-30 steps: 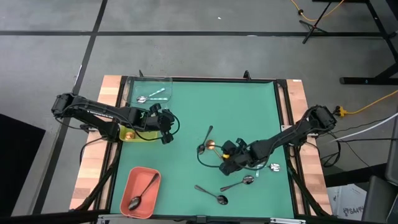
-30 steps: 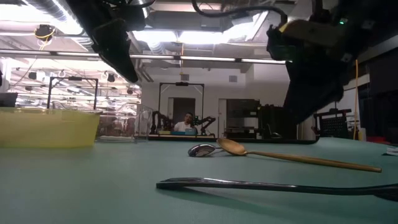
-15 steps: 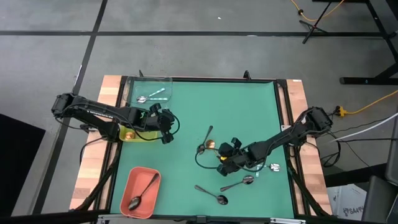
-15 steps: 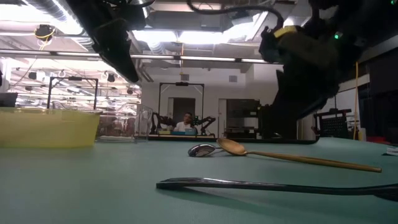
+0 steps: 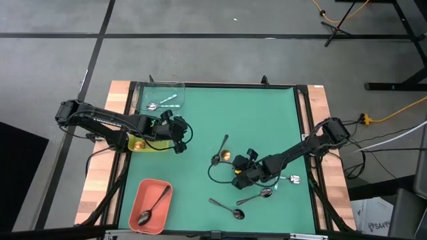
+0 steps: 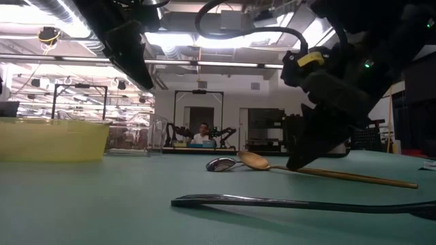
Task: Sort silverware by color (type)
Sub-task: Put the gold spoon into the yellow bin
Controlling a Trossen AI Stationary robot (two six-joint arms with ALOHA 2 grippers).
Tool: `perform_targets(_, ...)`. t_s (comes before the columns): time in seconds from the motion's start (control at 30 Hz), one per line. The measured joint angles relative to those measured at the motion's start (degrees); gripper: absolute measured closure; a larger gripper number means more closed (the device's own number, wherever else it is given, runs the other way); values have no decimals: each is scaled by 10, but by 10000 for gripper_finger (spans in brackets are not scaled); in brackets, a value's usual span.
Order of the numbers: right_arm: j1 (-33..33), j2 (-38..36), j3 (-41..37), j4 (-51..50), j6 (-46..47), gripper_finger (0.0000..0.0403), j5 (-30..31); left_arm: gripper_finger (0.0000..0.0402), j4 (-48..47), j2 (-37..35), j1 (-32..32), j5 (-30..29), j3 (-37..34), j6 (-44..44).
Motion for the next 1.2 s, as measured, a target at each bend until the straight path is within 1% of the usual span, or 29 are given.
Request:
perform_targets(0.13,-3,0,0,-3,0,318,-5,340,0,0,0,0,0,0)
perform_targets(0.37,-32,-1,-6,0,0,324,-59,340,0,0,0,0,0,-1)
perform_targets(0.47,-34,-1,-6,0,-13,342,-63,340,0,0,0,0,0,-1)
perform_targets(0.63,-34,-1,-6,-1,-14,389,-62,340,0,0,0,0,0,-1)
perform_targets(0.7,-34,-1,-7,-1,-15,397,-62,340,2,0,0,0,0,-1)
perform_targets(0.87,-34,-1,-7,-1,-15,391,-64,340,7,0,0,0,0,-1)
perform_targets(0.97,-34,-1,-7,0,-15,398,-65,340,7,0,0,0,0,-1)
perform_targets(1.2,-34,-1,-7,0,-15,399,-65,340,7,0,0,0,0,-1)
